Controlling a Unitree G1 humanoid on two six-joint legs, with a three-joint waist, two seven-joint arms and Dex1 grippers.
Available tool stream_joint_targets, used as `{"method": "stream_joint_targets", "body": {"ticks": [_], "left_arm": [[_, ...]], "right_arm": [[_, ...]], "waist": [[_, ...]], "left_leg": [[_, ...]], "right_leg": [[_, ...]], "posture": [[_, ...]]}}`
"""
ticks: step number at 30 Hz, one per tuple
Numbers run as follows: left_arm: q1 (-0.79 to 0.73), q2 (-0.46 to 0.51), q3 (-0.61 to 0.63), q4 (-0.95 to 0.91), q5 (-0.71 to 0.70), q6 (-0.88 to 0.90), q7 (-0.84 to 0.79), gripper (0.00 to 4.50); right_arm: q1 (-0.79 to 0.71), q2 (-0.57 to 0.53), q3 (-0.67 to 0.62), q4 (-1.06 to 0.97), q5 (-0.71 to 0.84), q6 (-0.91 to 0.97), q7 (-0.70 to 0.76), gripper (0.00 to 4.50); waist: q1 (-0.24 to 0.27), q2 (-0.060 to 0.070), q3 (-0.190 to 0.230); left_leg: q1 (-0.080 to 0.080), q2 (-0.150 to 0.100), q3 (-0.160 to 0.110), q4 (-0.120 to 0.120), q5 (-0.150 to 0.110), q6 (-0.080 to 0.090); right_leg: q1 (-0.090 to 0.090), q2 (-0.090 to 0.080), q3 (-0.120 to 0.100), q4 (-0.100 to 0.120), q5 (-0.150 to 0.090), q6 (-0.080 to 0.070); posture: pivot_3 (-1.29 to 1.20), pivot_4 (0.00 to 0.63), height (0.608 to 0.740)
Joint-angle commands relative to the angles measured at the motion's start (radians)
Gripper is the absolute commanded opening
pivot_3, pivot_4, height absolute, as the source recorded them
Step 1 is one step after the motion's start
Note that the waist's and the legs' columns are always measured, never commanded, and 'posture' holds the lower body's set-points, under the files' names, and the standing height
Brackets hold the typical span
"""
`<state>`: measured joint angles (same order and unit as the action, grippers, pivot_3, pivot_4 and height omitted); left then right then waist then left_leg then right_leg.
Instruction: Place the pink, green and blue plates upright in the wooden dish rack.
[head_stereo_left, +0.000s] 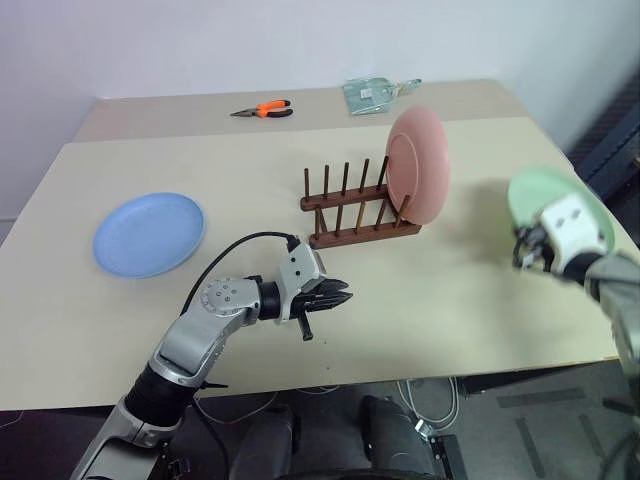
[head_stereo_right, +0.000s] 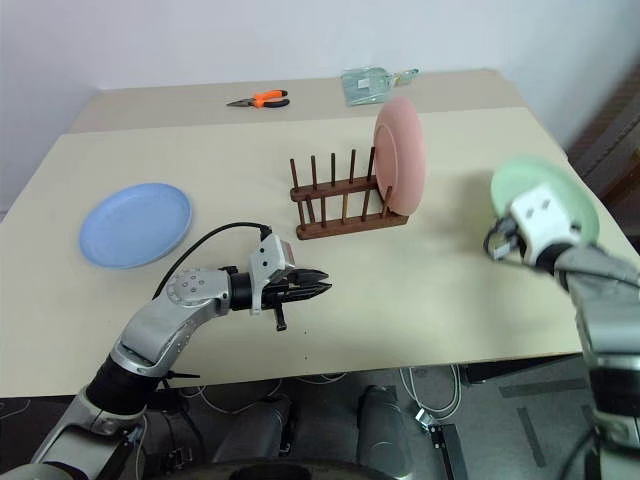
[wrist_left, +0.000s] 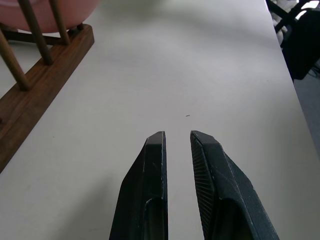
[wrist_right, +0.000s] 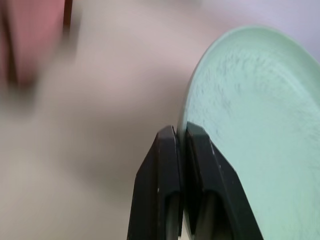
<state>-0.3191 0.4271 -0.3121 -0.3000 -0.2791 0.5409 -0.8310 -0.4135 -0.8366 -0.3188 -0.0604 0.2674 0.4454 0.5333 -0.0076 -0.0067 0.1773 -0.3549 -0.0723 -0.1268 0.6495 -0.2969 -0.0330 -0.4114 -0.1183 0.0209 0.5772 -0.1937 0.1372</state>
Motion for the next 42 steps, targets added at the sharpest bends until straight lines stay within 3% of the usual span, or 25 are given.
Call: {"method": "stream_joint_targets", "body": {"ticks": [1, 6, 12, 16, 30, 33, 38, 42], "left_arm": [[-0.001, -0.002, 0.028, -0.030, -0.024, -0.003, 0.004, 0.74], [0.001, -0.003, 0.043, -0.028, -0.043, 0.000, 0.004, 0.74], [0.003, 0.004, 0.055, -0.020, -0.051, -0.005, 0.003, 0.74], [0.010, 0.005, 0.058, -0.035, -0.058, 0.001, 0.009, 0.74], [0.038, 0.026, 0.073, -0.082, -0.079, 0.028, 0.016, 0.74], [0.035, 0.028, 0.072, -0.080, -0.076, 0.028, 0.017, 0.74], [0.033, 0.034, 0.076, -0.082, -0.074, 0.031, 0.021, 0.74], [0.030, 0.034, 0.108, -0.074, -0.075, 0.033, 0.048, 0.74]], "right_arm": [[-0.216, 0.050, -0.125, -0.109, 0.262, 0.072, 0.001, 0.04], [-0.399, 0.166, -0.150, -0.225, 0.835, 0.379, 0.020, 0.04], [-0.466, 0.362, -0.050, -0.161, 1.140, 0.488, -0.218, 0.04], [-0.489, 0.439, -0.014, -0.021, 1.131, 0.499, -0.349, 0.04], [-0.471, 0.486, -0.012, 0.185, 1.095, 0.532, -0.415, 0.04], [-0.469, 0.482, 0.000, 0.188, 1.041, 0.515, -0.393, 0.91], [-0.469, 0.387, 0.125, 0.088, 0.761, 0.368, -0.219, 3.32], [-0.470, 0.272, 0.206, -0.018, 0.545, 0.191, -0.045, 3.32]], "waist": [[-0.003, -0.001, 0.000], [0.002, -0.005, -0.001], [-0.003, -0.004, -0.001], [-0.001, -0.004, -0.001], [-0.007, -0.003, -0.001], [-0.007, -0.003, -0.001], [-0.007, -0.003, -0.001], [-0.006, -0.003, -0.001]], "left_leg": [[0.000, 0.000, -0.001, -0.001, 0.000, 0.000], [-0.001, 0.001, -0.008, -0.003, 0.000, 0.000], [-0.001, 0.000, -0.009, -0.001, 0.000, 0.000], [-0.001, 0.000, -0.009, -0.001, 0.000, 0.000], [-0.002, 0.000, -0.006, -0.002, 0.000, 0.000], [-0.002, 0.000, -0.005, -0.002, 0.000, 0.000], [-0.002, 0.000, -0.005, -0.002, 0.000, 0.000], [-0.002, -0.001, -0.005, -0.002, 0.000, 0.000]], "right_leg": [[0.000, 0.000, -0.001, 0.000, 0.000, 0.000], [0.001, 0.001, -0.006, -0.001, 0.003, -0.001], [0.001, -0.001, -0.003, -0.001, 0.002, -0.005], [-0.001, 0.000, -0.004, 0.001, 0.002, -0.005], [-0.003, 0.001, -0.003, 0.001, 0.004, -0.002], [-0.003, 0.001, -0.003, 0.001, 0.004, -0.002], [-0.003, 0.001, -0.004, 0.001, 0.004, -0.002], [-0.003, 0.001, -0.004, 0.000, 0.004, -0.001]], "posture": [[0.00, 0.150, 0.740], [0.00, 0.150, 0.740], [0.00, 0.150, 0.740], [0.00, 0.150, 0.740], [0.00, 0.150, 0.740], [0.00, 0.150, 0.740], [0.00, 0.150, 0.740], [0.00, 0.150, 0.740]]}}
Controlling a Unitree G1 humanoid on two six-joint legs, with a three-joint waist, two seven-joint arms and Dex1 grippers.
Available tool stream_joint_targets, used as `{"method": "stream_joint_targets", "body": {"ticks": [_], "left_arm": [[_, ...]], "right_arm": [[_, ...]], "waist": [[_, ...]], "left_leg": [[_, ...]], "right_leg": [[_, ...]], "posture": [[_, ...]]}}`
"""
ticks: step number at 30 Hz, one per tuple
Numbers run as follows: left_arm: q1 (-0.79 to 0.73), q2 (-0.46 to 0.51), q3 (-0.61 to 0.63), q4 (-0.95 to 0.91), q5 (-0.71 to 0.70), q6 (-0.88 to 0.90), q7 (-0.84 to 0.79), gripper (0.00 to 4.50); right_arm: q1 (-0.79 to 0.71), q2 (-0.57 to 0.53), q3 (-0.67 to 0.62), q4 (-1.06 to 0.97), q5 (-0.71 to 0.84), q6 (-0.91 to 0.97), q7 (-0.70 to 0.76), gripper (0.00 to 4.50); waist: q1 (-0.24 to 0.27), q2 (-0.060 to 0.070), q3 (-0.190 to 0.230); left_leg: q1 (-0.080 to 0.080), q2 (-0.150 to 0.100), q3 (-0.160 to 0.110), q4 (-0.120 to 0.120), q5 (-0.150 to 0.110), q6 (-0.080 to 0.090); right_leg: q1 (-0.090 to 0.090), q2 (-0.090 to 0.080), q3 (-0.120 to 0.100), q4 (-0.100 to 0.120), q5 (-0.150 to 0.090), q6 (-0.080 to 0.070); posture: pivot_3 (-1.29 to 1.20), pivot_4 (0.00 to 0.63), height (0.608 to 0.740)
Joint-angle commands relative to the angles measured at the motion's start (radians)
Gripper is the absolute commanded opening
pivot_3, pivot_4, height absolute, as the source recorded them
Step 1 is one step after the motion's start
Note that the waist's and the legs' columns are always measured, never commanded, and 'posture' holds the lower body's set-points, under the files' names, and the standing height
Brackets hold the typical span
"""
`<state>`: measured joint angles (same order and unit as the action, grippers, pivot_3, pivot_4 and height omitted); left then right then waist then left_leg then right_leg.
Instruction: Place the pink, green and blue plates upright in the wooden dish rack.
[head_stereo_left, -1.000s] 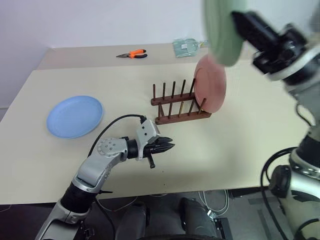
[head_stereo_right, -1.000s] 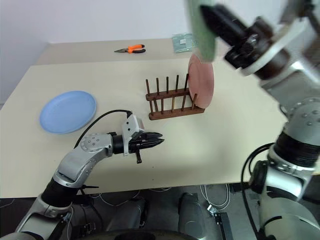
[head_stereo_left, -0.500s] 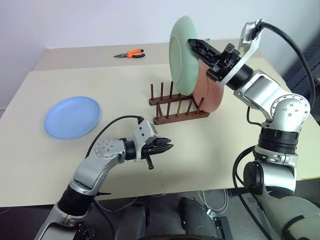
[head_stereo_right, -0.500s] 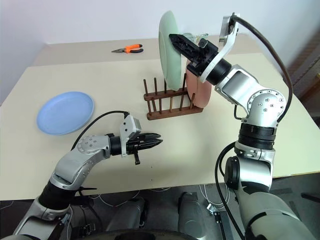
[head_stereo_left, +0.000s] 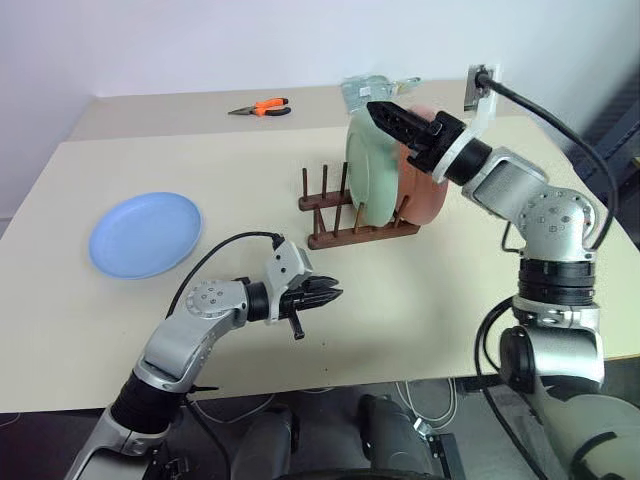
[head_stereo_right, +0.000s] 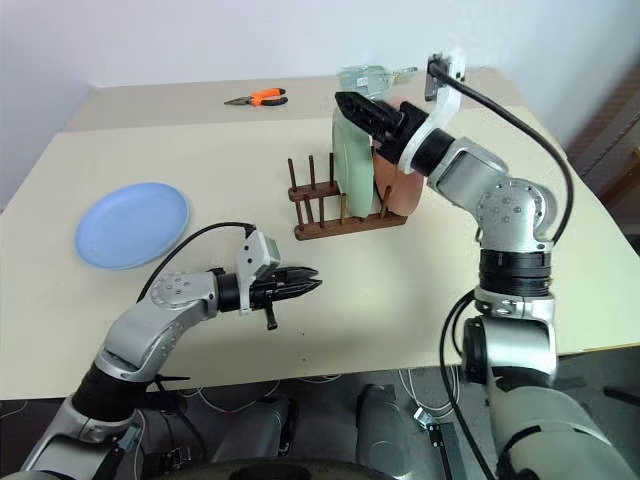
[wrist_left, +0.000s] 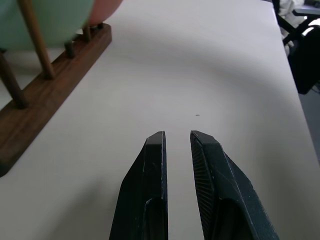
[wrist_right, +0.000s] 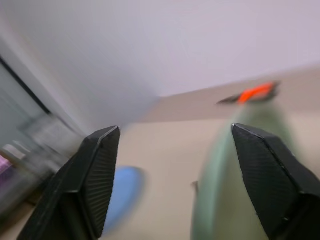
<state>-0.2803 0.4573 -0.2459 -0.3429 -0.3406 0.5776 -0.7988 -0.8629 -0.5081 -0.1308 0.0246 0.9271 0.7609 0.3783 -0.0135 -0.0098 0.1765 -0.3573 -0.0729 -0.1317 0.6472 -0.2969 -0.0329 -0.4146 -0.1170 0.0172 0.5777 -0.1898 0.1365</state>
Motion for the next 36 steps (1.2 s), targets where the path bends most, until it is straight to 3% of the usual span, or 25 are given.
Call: {"method": "stream_joint_targets", "body": {"ticks": [1, 3, 6, 8, 12, 17, 20, 24, 27, 30, 34, 36], "left_arm": [[-0.010, 0.004, 0.048, -0.029, -0.016, -0.001, 0.018, 0.74], [-0.009, 0.007, 0.071, -0.026, -0.021, -0.008, 0.023, 0.74], [-0.029, -0.004, 0.249, 0.034, -0.047, -0.016, 0.125, 1.53], [-0.052, 0.018, 0.396, 0.122, -0.003, -0.052, 0.259, 2.45], [-0.088, 0.090, 0.552, 0.273, 0.124, -0.046, 0.494, 4.45], [-0.123, 0.101, 0.797, 0.329, 0.140, 0.164, 0.775, 4.45], [-0.109, 0.058, 0.886, 0.301, 0.077, 0.301, 0.810, 4.45], [-0.082, 0.010, 0.913, 0.254, -0.002, 0.479, 0.780, 4.45], [-0.114, -0.054, 1.003, 0.268, -0.047, 0.529, 0.832, 3.59], [-0.150, -0.085, 1.058, 0.304, -0.069, 0.512, 0.864, 2.15], [-0.183, -0.107, 1.027, 0.300, -0.095, 0.451, 0.847, 0.03], [-0.196, -0.115, 0.969, 0.256, -0.116, 0.394, 0.797, 0.03]], "right_arm": [[-0.020, -0.068, 0.024, -0.113, -0.142, -0.150, 0.134, 3.32], [-0.015, -0.099, 0.032, -0.132, -0.191, -0.198, 0.195, 3.32], [0.004, -0.186, 0.065, -0.206, -0.277, -0.259, 0.311, 3.93], [0.048, -0.256, 0.129, -0.297, -0.338, -0.291, 0.409, 4.50], [0.113, -0.274, 0.212, -0.379, -0.396, -0.314, 0.480, 4.50], [0.150, -0.192, 0.282, -0.404, -0.438, -0.333, 0.501, 4.50], [0.152, -0.156, 0.293, -0.388, -0.452, -0.339, 0.504, 4.50], [0.173, -0.131, 0.302, -0.395, -0.471, -0.349, 0.514, 4.50], [0.183, -0.115, 0.302, -0.404, -0.486, -0.354, 0.509, 4.50], [0.191, -0.109, 0.297, -0.413, -0.486, -0.333, 0.509, 4.50], [0.203, -0.125, 0.300, -0.424, -0.497, -0.309, 0.521, 4.50], [0.200, -0.120, 0.310, -0.421, -0.533, -0.329, 0.508, 4.50]], "waist": [[-0.001, 0.000, 0.000], [-0.002, 0.000, 0.000], [-0.001, 0.000, 0.000], [-0.001, -0.001, 0.000], [-0.005, -0.002, 0.000], [0.002, -0.005, 0.001], [0.010, -0.008, 0.000], [0.020, -0.011, -0.001], [0.022, -0.012, 0.000], [0.022, -0.013, -0.001], [0.023, -0.013, -0.001], [0.025, -0.013, -0.001]], "left_leg": [[0.000, 0.000, 0.000, 0.000, 0.000, 0.000], [0.001, 0.000, 0.000, 0.000, 0.000, 0.000], [0.001, 0.001, 0.000, 0.000, 0.000, 0.000], [0.001, 0.001, -0.001, 0.000, 0.000, 0.000], [0.002, 0.002, -0.001, -0.002, 0.000, 0.000], [0.001, 0.001, -0.002, -0.001, 0.000, -0.001], [0.000, 0.000, -0.004, -0.001, 0.001, -0.002], [0.000, -0.001, -0.003, 0.000, 0.002, -0.004], [0.001, 0.000, -0.004, -0.001, 0.002, -0.005], [0.001, 0.000, -0.004, -0.002, 0.004, -0.008], [0.000, 0.000, -0.004, -0.002, 0.004, -0.008], [0.000, 0.000, -0.004, -0.002, 0.004, -0.009]], "right_leg": [[0.000, 0.000, 0.000, 0.000, 0.000, 0.000], [0.000, 0.000, 0.000, 0.000, -0.002, 0.003], [0.001, 0.000, 0.000, 0.000, -0.002, 0.004], [0.000, 0.000, -0.001, 0.000, -0.002, 0.004], [0.000, 0.001, -0.001, 0.000, -0.002, 0.004], [-0.001, 0.000, 0.000, 0.000, -0.002, 0.004], [-0.001, -0.001, 0.000, 0.000, 0.000, 0.001], [0.000, -0.001, -0.001, 0.001, 0.000, 0.000], [0.000, -0.001, -0.002, 0.001, 0.000, 0.000], [-0.001, 0.000, -0.002, 0.003, 0.000, 0.000], [-0.001, 0.000, -0.002, 0.003, 0.001, 0.000], [-0.001, 0.000, -0.002, 0.002, 0.001, 0.000]], "posture": [[0.00, 0.150, 0.740], [0.00, 0.150, 0.740], [0.00, 0.150, 0.740], [0.00, 0.150, 0.740], [0.00, 0.150, 0.740], [0.00, 0.150, 0.740], [0.00, 0.150, 0.740], [0.00, 0.150, 0.740], [0.00, 0.150, 0.740], [0.00, 0.150, 0.740], [0.00, 0.150, 0.740], [0.00, 0.150, 0.740]]}}
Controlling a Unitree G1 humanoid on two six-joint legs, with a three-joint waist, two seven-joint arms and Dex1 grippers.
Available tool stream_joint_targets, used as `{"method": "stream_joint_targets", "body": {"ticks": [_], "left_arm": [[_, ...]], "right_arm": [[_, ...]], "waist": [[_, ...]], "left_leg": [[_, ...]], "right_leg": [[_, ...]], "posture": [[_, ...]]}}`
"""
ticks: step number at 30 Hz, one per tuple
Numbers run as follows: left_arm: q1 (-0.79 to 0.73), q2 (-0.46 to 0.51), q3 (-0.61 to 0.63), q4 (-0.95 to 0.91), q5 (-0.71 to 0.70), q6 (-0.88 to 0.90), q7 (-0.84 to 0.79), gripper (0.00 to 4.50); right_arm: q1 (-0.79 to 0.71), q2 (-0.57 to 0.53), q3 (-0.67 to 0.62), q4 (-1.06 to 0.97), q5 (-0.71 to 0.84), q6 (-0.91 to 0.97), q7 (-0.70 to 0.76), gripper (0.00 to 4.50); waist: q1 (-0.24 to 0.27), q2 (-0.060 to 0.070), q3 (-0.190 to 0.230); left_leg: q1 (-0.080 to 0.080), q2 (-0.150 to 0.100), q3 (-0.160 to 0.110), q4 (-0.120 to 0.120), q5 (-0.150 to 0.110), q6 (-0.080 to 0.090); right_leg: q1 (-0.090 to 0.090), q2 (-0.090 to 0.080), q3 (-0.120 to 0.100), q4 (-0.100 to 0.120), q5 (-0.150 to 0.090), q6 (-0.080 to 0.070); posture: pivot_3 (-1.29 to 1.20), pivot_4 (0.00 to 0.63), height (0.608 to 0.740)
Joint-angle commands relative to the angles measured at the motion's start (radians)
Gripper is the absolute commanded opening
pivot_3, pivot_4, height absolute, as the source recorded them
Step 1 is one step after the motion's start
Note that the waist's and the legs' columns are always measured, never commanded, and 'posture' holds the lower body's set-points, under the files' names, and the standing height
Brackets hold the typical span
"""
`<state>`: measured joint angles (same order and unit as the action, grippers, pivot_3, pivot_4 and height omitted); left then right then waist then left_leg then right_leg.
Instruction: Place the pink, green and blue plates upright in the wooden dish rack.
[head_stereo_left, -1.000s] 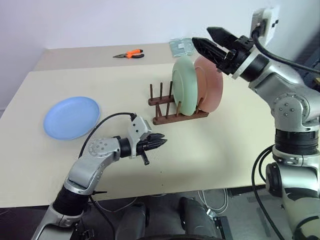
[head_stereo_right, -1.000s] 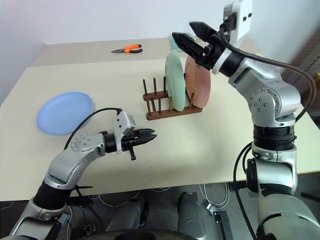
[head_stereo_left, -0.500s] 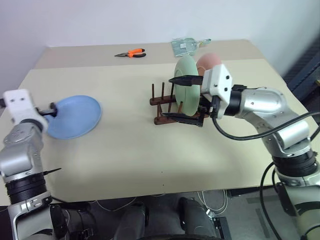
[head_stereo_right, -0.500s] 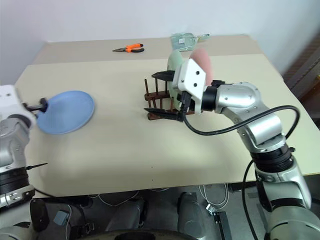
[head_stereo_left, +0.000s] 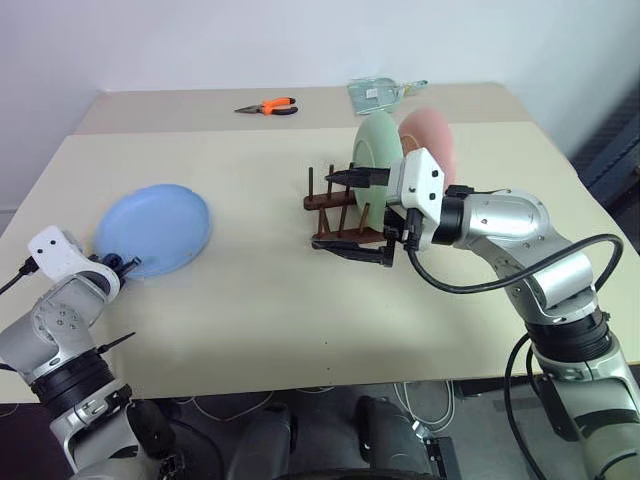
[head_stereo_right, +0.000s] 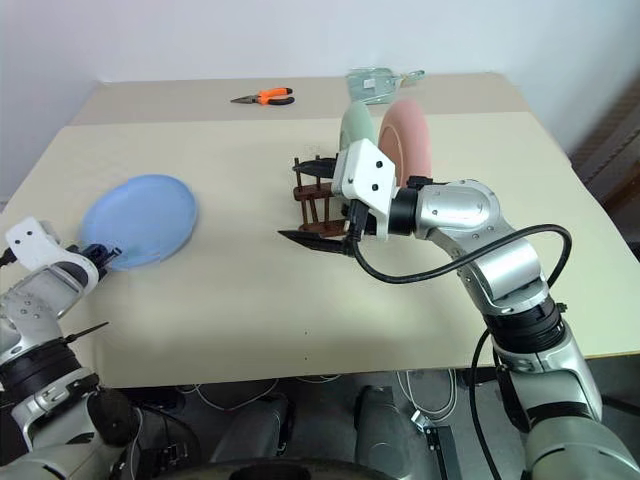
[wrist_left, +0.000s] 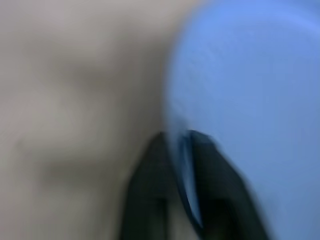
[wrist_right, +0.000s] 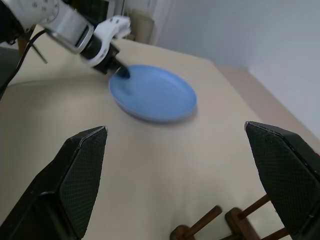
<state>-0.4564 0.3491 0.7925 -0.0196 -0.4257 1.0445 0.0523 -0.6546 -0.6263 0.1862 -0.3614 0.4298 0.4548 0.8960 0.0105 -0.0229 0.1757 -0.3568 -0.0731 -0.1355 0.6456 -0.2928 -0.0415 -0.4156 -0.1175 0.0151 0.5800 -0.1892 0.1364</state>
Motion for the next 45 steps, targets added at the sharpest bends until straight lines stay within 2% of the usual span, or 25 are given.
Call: {"method": "stream_joint_targets", "body": {"ticks": [1, 4, 7, 10, 13, 18, 19, 21, 27, 30, 32, 34, 35, 38, 41, 45], "left_arm": [[-0.027, -0.007, -0.117, -0.107, -0.041, -0.105, -0.094, 0.03], [-0.053, 0.002, -0.227, -0.199, -0.064, -0.154, -0.176, 0.03], [-0.098, 0.051, -0.340, -0.281, -0.076, -0.161, -0.246, 0.03], [-0.153, 0.084, -0.388, -0.330, -0.117, -0.097, -0.267, 0.03], [-0.179, 0.104, -0.395, -0.360, -0.156, -0.020, -0.256, 0.03], [-0.227, 0.086, -0.329, -0.391, -0.257, 0.073, -0.208, 0.03], [-0.226, 0.089, -0.323, -0.395, -0.268, 0.081, -0.203, 0.00], [-0.219, 0.096, -0.315, -0.406, -0.287, 0.099, -0.198, 0.00], [-0.190, 0.107, -0.304, -0.409, -0.304, 0.085, -0.201, 0.00], [-0.217, 0.088, -0.232, -0.361, -0.309, -0.014, -0.182, 1.05], [-0.246, 0.080, -0.178, -0.328, -0.310, -0.094, -0.159, 2.07], [-0.264, 0.100, -0.124, -0.269, -0.284, -0.182, -0.133, 3.07], [-0.241, 0.141, -0.122, -0.230, -0.221, -0.254, -0.141, 3.59], [-0.146, 0.218, -0.145, -0.153, -0.117, -0.393, -0.199, 3.59], [0.032, 0.269, -0.283, -0.150, -0.018, -0.497, -0.324, 3.59], [0.233, 0.260, -0.463, -0.240, 0.006, -0.539, -0.473, 3.59]], "right_arm": [[-0.015, 0.004, 0.005, -0.030, -0.063, -0.041, -0.018, 4.50], [-0.038, 0.026, 0.055, -0.016, -0.150, -0.106, -0.023, 4.50], [-0.079, 0.052, 0.186, 0.039, -0.344, -0.254, -0.035, 4.50], [-0.122, 0.106, 0.287, 0.135, -0.528, -0.375, -0.102, 4.50], [-0.147, 0.161, 0.325, 0.220, -0.621, -0.445, -0.146, 4.50], [-0.174, 0.208, 0.363, 0.365, -0.759, -0.544, -0.200, 4.50], [-0.176, 0.216, 0.357, 0.378, -0.769, -0.549, -0.204, 3.98], [-0.175, 0.230, 0.342, 0.389, -0.780, -0.544, -0.209, 3.25], [-0.165, 0.235, 0.322, 0.398, -0.830, -0.555, -0.231, 0.04], [-0.161, 0.236, 0.309, 0.388, -0.844, -0.566, -0.243, 0.00], [-0.157, 0.238, 0.300, 0.380, -0.840, -0.572, -0.244, 0.00], [-0.152, 0.253, 0.271, 0.363, -0.792, -0.585, -0.243, 0.00], [-0.148, 0.275, 0.234, 0.337, -0.721, -0.571, -0.233, 0.00], [-0.132, 0.347, 0.116, 0.238, -0.478, -0.453, -0.183, 0.00], [-0.124, 0.407, -0.014, 0.116, -0.187, -0.186, -0.168, 0.00], [-0.182, 0.510, -0.253, 0.047, 0.263, 0.222, -0.351, 0.00]], "waist": [[0.002, -0.001, 0.000], [0.002, -0.004, 0.002], [-0.006, -0.004, 0.002], [-0.025, -0.004, 0.002], [-0.032, -0.004, 0.002], [-0.028, -0.005, 0.002], [-0.026, -0.005, 0.002], [-0.025, -0.005, 0.002], [-0.028, -0.005, 0.002], [-0.028, -0.005, 0.002], [-0.027, -0.005, 0.002], [-0.026, -0.005, 0.002], [-0.027, -0.005, 0.002], [-0.036, -0.005, 0.002], [-0.029, -0.006, 0.001], [-0.017, -0.006, 0.001]], "left_leg": [[0.000, 0.000, 0.000, 0.000, 0.000, 0.000], [-0.001, 0.000, 0.000, 0.000, 0.001, -0.001], [-0.001, 0.000, 0.000, 0.000, 0.001, -0.001], [0.000, 0.000, 0.001, -0.001, 0.001, -0.002], [0.000, 0.001, 0.002, -0.003, 0.002, -0.004], [-0.001, 0.001, 0.001, -0.003, 0.003, -0.004], [-0.001, 0.001, 0.001, -0.003, 0.003, -0.004], [-0.001, 0.000, 0.001, -0.002, 0.003, -0.004], [-0.001, 0.000, 0.001, -0.002, 0.003, -0.005], [-0.001, 0.001, 0.000, -0.003, 0.003, -0.005], [-0.001, 0.001, 0.000, -0.003, 0.004, -0.006], [-0.001, 0.001, 0.000, -0.003, 0.004, -0.006], [-0.001, 0.001, 0.000, -0.003, 0.004, -0.006], [0.001, 0.002, 0.002, -0.007, 0.005, -0.008], [0.002, 0.002, 0.001, -0.013, 0.007, -0.011], [0.000, 0.002, -0.002, -0.012, 0.005, -0.007]], "right_leg": [[0.000, 0.000, 0.000, 0.000, 0.000, 0.000], [0.000, 0.000, 0.000, 0.000, 0.000, 0.000], [0.000, 0.000, 0.000, 0.000, 0.000, 0.000], [-0.001, 0.001, 0.000, 0.000, 0.000, 0.000], [-0.004, 0.001, 0.002, 0.002, 0.000, -0.001], [-0.005, 0.001, 0.002, 0.002, 0.001, -0.001], [-0.005, 0.001, 0.002, 0.002, 0.001, -0.001], [-0.004, 0.001, 0.002, 0.002, 0.001, -0.001], [-0.004, 0.001, 0.002, 0.002, 0.001, -0.001], [-0.005, 0.002, 0.002, 0.002, 0.001, -0.002], [-0.005, 0.002, 0.002, 0.002, 0.001, -0.002], [-0.005, 0.002, 0.002, 0.002, 0.001, -0.002], [-0.005, 0.002, 0.002, 0.002, 0.001, -0.002], [-0.006, 0.003, 0.004, 0.002, 0.002, -0.003], [-0.007, 0.003, 0.004, 0.001, 0.002, -0.004], [-0.008, 0.003, 0.003, 0.000, 0.004, -0.006]], "posture": [[0.00, 0.150, 0.740], [0.00, 0.150, 0.740], [0.00, 0.150, 0.740], [0.00, 0.150, 0.740], [0.00, 0.150, 0.740], [0.00, 0.150, 0.740], [0.00, 0.150, 0.740], [0.00, 0.150, 0.740], [0.00, 0.150, 0.740], [0.00, 0.150, 0.740], [0.00, 0.150, 0.740], [0.00, 0.150, 0.740], [0.00, 0.150, 0.740], [0.00, 0.150, 0.740], [0.00, 0.150, 0.740], [0.00, 0.150, 0.740]]}}
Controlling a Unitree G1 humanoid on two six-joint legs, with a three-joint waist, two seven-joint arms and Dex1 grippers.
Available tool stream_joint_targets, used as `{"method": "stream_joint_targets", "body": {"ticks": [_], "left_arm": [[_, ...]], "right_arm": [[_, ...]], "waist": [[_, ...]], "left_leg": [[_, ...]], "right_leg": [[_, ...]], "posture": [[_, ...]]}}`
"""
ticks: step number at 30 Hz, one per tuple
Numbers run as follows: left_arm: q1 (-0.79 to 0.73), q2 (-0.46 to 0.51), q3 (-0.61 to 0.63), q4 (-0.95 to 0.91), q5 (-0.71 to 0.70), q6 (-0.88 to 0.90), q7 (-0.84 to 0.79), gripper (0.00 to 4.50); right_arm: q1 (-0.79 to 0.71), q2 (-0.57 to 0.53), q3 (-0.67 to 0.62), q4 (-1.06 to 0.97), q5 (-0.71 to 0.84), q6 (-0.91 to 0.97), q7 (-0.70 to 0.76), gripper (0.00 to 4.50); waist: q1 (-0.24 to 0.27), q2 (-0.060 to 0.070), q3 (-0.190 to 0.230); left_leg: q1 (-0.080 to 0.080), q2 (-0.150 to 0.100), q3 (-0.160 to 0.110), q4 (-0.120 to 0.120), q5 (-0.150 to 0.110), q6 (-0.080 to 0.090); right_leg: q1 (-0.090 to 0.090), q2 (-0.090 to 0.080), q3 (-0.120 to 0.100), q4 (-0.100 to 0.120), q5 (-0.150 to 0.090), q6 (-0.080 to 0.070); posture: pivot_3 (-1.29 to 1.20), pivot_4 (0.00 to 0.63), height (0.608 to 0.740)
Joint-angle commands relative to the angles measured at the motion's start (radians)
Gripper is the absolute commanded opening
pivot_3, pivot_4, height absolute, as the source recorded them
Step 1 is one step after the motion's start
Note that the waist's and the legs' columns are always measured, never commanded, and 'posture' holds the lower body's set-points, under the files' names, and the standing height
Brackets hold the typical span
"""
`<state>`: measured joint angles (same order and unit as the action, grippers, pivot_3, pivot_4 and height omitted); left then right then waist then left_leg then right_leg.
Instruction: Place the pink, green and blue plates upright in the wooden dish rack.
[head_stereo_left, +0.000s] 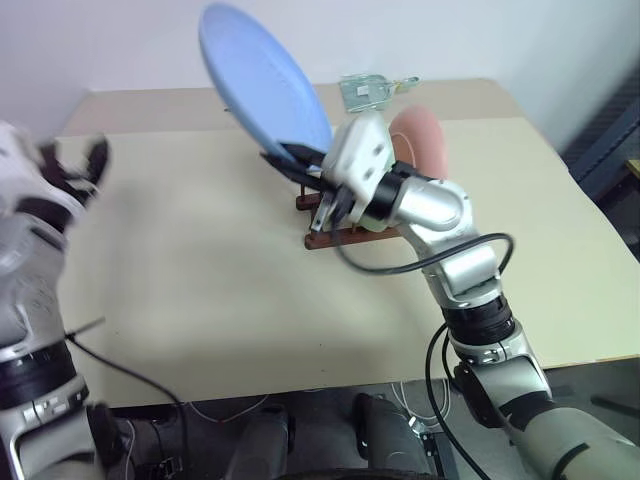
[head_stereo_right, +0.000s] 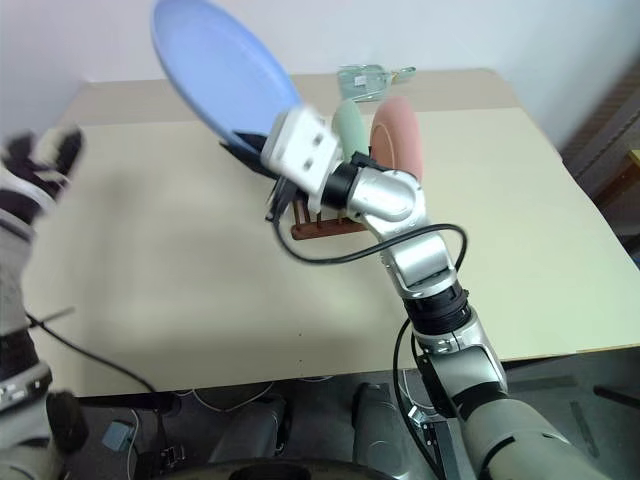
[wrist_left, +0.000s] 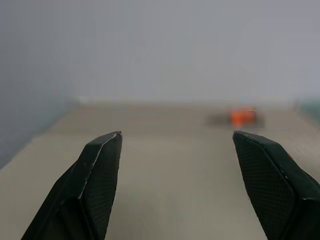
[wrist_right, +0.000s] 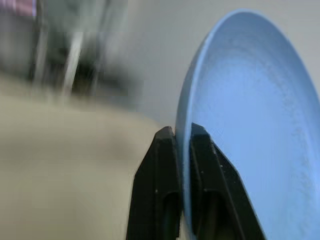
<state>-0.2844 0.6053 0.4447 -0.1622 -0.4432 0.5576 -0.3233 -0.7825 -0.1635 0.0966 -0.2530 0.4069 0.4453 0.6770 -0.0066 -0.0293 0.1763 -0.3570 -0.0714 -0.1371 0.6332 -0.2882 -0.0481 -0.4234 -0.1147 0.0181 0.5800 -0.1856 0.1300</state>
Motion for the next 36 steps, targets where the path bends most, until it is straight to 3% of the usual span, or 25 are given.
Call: {"method": "stream_joint_targets", "body": {"ticks": [1, 4, 13, 18, 24, 27, 31, 34, 36], "left_arm": [[0.091, 0.003, -0.152, -0.115, 0.039, -0.069, -0.119, 3.59], [0.175, -0.012, -0.258, -0.170, 0.044, -0.083, -0.188, 3.59], [0.226, -0.029, -0.350, -0.269, 0.004, -0.036, -0.276, 3.59], [0.215, -0.037, -0.343, -0.267, 0.002, -0.029, -0.276, 3.59], [0.214, -0.039, -0.352, -0.274, 0.013, -0.027, -0.273, 3.59], [0.214, -0.043, -0.358, -0.278, 0.018, -0.027, -0.270, 3.63], [0.216, -0.048, -0.363, -0.286, 0.019, -0.022, -0.263, 3.63], [0.218, -0.048, -0.371, -0.287, 0.025, -0.023, -0.261, 3.63], [0.210, -0.050, -0.377, -0.277, 0.029, -0.025, -0.259, 3.63]], "right_arm": [[-0.067, 0.064, -0.204, -0.061, 0.353, 0.284, -0.182, 0.00], [-0.079, 0.108, -0.302, -0.047, 0.536, 0.422, -0.360, 0.00], [-0.040, 0.152, -0.367, -0.006, 0.739, 0.581, -0.676, 0.00], [-0.044, 0.149, -0.358, 0.045, 0.743, 0.585, -0.759, 0.00], [-0.063, 0.131, -0.344, 0.126, 0.692, 0.546, -0.750, 0.00], [-0.073, 0.095, -0.305, 0.141, 0.623, 0.509, -0.690, 1.04], [-0.079, -0.061, -0.128, 0.043, 0.377, 0.329, -0.478, 2.99], [-0.067, -0.225, -0.039, -0.032, 0.181, 0.130, -0.297, 2.99], [-0.048, -0.301, -0.053, -0.064, 0.132, 0.035, -0.208, 2.99]], "waist": [[-0.001, 0.000, 0.000], [-0.006, 0.001, 0.000], [-0.013, 0.004, 0.001], [-0.011, 0.004, 0.001], [-0.013, 0.004, 0.001], [-0.013, 0.004, 0.001], [-0.011, 0.004, 0.001], [-0.011, 0.004, 0.001], [-0.010, 0.003, 0.001]], "left_leg": [[0.000, 0.000, -0.001, 0.000, 0.000, 0.000], [0.000, 0.001, -0.002, -0.001, 0.000, 0.000], [0.001, 0.002, 0.002, -0.003, 0.000, 0.000], [0.001, 0.002, 0.002, -0.002, 0.000, 0.000], [0.001, 0.002, 0.003, -0.002, 0.000, 0.001], [0.001, 0.002, 0.003, -0.002, 0.000, 0.001], [0.000, 0.002, 0.003, -0.001, 0.000, 0.001], [0.000, 0.002, 0.003, -0.002, 0.000, 0.001], [0.000, 0.002, 0.003, -0.001, 0.000, 0.001]], "right_leg": [[0.000, 0.000, 0.000, 0.000, 0.000, -0.002], [-0.001, 0.000, 0.000, 0.000, -0.001, -0.005], [-0.004, 0.002, 0.001, 0.001, 0.000, -0.003], [-0.003, 0.002, 0.000, 0.001, 0.000, -0.003], [-0.003, 0.002, 0.000, 0.001, 0.000, -0.003], [-0.003, 0.002, 0.000, 0.001, 0.000, -0.003], [-0.003, 0.002, 0.000, 0.000, 0.000, -0.002], [-0.003, 0.002, 0.000, 0.000, 0.000, -0.002], [-0.002, 0.002, 0.000, -0.001, 0.000, -0.001]], "posture": [[0.00, 0.150, 0.740], [0.00, 0.150, 0.740], [0.00, 0.150, 0.740], [0.00, 0.150, 0.740], [0.00, 0.150, 0.740], [0.00, 0.150, 0.740], [0.00, 0.150, 0.740], [0.00, 0.150, 0.740], [0.00, 0.150, 0.740]]}}
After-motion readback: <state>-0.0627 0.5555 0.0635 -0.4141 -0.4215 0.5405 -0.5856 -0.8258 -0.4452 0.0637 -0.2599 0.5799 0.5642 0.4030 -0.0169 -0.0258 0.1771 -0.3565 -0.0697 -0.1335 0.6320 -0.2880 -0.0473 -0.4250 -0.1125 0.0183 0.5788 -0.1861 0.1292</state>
